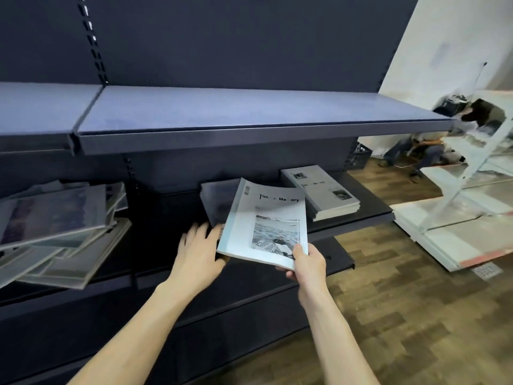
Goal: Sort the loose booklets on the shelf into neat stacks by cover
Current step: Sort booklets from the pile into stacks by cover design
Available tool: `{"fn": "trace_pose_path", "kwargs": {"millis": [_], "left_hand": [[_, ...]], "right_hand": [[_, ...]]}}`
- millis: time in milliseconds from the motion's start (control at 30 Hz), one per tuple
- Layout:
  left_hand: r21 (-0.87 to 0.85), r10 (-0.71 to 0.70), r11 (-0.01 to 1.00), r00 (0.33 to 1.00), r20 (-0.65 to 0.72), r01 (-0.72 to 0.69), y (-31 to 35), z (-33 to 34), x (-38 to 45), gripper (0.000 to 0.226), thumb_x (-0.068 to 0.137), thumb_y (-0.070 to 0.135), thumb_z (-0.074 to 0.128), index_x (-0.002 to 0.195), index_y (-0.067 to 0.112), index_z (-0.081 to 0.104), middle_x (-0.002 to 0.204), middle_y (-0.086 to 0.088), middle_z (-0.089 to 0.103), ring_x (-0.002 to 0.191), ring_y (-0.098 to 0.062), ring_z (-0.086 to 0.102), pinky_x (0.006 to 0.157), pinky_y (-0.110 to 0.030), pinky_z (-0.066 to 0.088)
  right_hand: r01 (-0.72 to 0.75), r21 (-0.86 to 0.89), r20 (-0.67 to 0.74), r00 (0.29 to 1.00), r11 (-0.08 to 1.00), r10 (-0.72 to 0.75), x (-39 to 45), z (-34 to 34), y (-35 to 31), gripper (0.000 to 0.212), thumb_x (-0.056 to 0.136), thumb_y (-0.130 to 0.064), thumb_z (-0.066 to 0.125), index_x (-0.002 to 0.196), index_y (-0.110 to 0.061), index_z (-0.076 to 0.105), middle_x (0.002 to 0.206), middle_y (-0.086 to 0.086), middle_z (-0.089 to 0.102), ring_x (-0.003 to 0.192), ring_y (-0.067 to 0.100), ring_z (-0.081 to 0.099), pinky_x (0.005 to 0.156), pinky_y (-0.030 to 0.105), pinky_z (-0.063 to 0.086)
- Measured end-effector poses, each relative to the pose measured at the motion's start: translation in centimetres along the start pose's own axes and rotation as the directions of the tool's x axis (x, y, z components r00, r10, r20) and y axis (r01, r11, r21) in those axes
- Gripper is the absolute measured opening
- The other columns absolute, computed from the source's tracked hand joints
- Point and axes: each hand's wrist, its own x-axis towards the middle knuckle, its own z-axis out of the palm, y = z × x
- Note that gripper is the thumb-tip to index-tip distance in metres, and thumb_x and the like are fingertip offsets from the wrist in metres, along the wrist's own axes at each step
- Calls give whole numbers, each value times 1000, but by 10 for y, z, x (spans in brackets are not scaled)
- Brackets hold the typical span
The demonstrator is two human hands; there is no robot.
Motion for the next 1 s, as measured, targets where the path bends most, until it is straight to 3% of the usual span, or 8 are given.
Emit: {"fn": "trace_pose_path", "kwargs": {"millis": [167,300,467,767,1000], "left_hand": [[10,76,997,997,-33,-76,53,17,12,72,81,40,64,146,28,36,141,-3,47,131,-29,38,107,-47,36],[-8,81,997,997,1,-81,94,35,16,74,84,38,63,150,23,32,146,-6,40,139,-30,30,111,-45,32],[0,91,996,992,87,-91,129,56,24,76,90,41,58,154,21,22,158,-8,25,148,-29,16,119,-47,19],[-18,69,998,990,121,-67,153,80,73,77,93,44,57,156,21,17,160,-10,21,149,-31,13,120,-45,19],[-100,17,995,984,175,0,163,103,135,76,91,34,60,155,26,20,160,-9,21,145,-33,23,115,-46,29]], "right_hand": [[-8,-3,-22,1000,1000,8,18,-59,0,22,102,-14,40,110,-12,60,99,7,72,52,17,69,40,21,39],[-20,0,-53,998,1000,20,30,-100,1,23,100,-12,40,110,-11,61,99,7,72,48,13,67,41,22,39],[-44,32,-115,992,999,48,49,-135,7,23,100,-12,40,109,-10,61,99,11,73,50,20,67,39,22,38],[-30,-15,-159,987,999,28,104,-154,1,23,101,-9,40,112,-6,60,96,12,70,41,14,62,37,21,37],[-35,-113,-116,993,993,22,176,-149,-23,20,103,-10,40,110,-5,58,94,13,71,47,20,66,37,21,39]]}}
